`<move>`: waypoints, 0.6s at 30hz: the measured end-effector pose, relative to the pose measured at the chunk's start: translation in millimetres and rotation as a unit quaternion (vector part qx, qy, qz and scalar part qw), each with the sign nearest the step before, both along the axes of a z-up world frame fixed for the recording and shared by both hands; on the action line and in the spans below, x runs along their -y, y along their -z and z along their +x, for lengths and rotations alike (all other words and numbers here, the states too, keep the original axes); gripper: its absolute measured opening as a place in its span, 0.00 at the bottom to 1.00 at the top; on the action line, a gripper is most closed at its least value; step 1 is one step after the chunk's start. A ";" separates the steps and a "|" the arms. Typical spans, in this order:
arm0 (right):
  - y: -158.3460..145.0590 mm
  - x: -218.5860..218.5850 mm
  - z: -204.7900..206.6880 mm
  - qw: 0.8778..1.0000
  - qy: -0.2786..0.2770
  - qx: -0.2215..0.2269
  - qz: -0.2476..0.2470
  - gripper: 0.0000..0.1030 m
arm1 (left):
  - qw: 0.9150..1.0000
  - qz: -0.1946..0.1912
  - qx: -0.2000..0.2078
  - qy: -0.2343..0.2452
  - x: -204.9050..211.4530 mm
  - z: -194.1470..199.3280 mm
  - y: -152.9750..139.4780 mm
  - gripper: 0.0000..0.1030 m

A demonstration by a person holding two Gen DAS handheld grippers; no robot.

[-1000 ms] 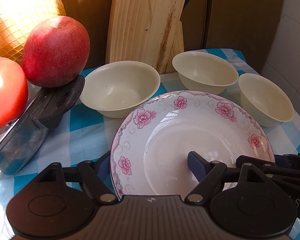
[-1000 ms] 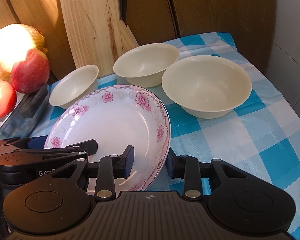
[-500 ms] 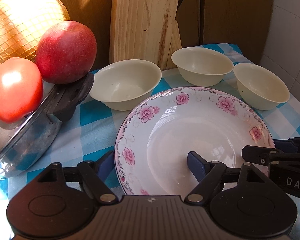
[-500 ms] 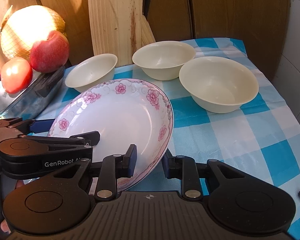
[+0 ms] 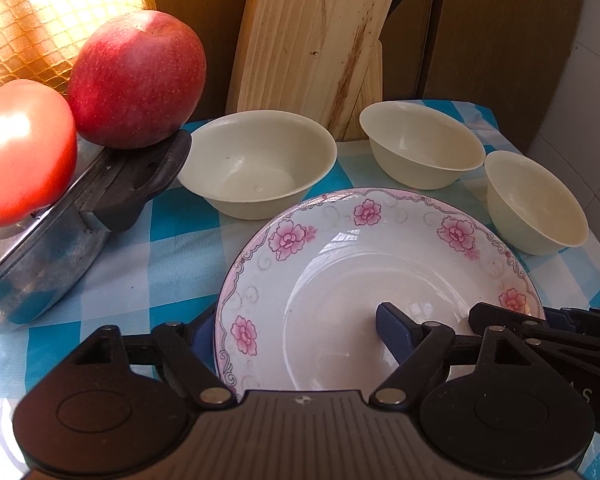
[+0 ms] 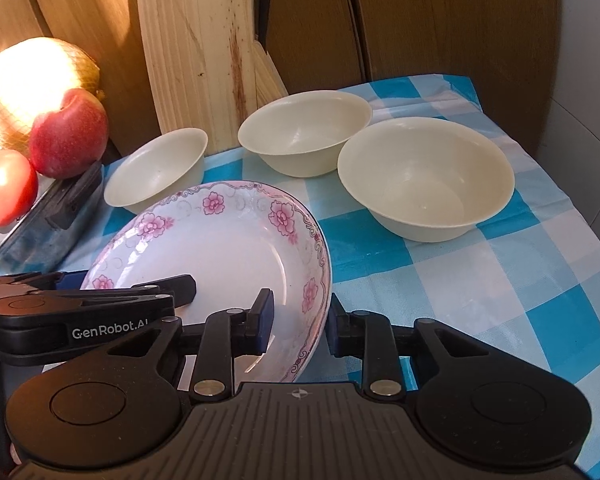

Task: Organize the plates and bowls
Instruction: 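Carry the pink-flower dish with both tools and lower it onto the stacked plates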

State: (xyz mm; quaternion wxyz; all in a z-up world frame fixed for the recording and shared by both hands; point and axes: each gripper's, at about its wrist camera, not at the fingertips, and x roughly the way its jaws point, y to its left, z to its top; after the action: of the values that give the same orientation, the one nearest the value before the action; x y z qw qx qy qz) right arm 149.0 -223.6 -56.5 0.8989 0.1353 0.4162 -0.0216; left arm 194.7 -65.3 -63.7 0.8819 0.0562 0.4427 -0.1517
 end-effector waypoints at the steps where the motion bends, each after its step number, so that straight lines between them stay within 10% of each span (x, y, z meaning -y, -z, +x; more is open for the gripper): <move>1: 0.2 0.0 -0.4 1.000 0.000 0.000 -0.001 0.32 | 1.000 -0.002 -0.002 -0.003 -1.5 -0.5 -0.8 0.72; 18: -10.2 -0.6 -16.5 1.000 -0.016 0.012 -0.004 0.29 | 0.999 0.029 0.018 0.011 1.0 -24.2 -7.0 0.71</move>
State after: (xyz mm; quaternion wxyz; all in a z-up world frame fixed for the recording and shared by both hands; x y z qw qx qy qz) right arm 132.5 -222.9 -46.3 0.9048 0.1250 0.4071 -0.0070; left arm 170.5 -66.3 -56.7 0.8863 0.0895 0.4299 -0.1472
